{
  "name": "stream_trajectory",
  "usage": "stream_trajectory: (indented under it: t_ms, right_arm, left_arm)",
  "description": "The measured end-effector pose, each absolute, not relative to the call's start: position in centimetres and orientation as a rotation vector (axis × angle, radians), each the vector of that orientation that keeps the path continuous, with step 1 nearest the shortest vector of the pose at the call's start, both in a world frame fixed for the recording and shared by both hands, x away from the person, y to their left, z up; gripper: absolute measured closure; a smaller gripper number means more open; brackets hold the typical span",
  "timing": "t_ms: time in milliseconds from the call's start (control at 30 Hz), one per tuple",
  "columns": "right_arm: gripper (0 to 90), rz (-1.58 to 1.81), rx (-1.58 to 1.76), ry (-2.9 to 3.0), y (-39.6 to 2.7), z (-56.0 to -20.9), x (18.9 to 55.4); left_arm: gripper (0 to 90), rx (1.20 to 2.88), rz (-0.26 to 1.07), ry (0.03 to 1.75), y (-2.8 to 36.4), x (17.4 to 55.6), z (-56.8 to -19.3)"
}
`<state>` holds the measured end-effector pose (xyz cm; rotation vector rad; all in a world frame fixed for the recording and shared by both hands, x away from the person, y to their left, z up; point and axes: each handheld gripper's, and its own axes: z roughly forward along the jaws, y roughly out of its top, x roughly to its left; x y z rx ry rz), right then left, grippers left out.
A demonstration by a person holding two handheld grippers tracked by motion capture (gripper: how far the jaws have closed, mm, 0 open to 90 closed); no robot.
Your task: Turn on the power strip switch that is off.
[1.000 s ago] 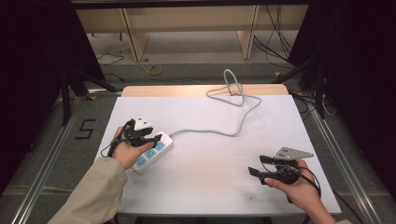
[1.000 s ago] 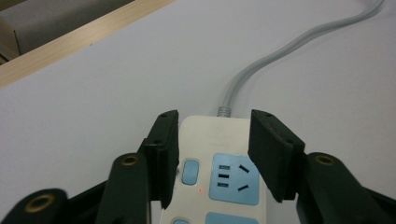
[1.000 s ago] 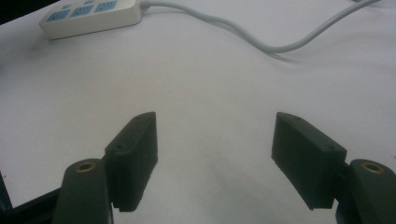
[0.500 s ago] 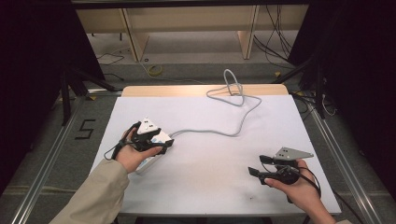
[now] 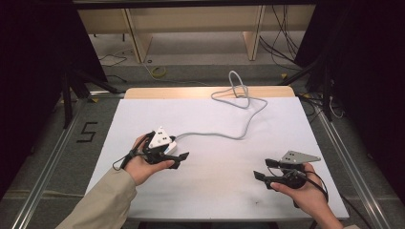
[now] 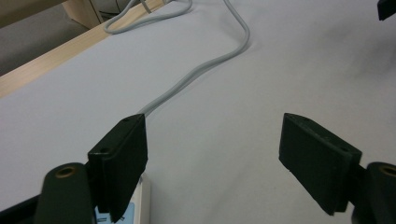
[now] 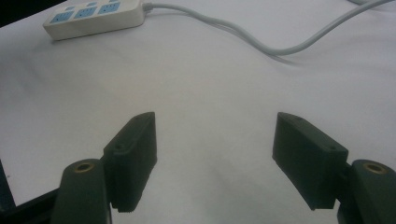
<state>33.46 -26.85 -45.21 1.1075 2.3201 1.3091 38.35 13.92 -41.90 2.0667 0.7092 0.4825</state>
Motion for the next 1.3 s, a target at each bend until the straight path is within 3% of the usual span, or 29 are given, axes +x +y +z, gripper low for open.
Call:
stream_trajectory:
  t_ms: [633, 1300]
  right_arm:
    - [30.5, 1.316, 1.095, 2.322, -26.8, -45.2, 33.4]
    - [30.1, 1.346, 1.062, 2.324, -26.8, -44.9, 32.3]
  left_arm:
    - [20.2, 2.099, 0.471, 0.613, 14.2, 35.3, -43.5]
    - [19.2, 2.068, 0.473, 0.676, 15.9, 35.0, -44.4]
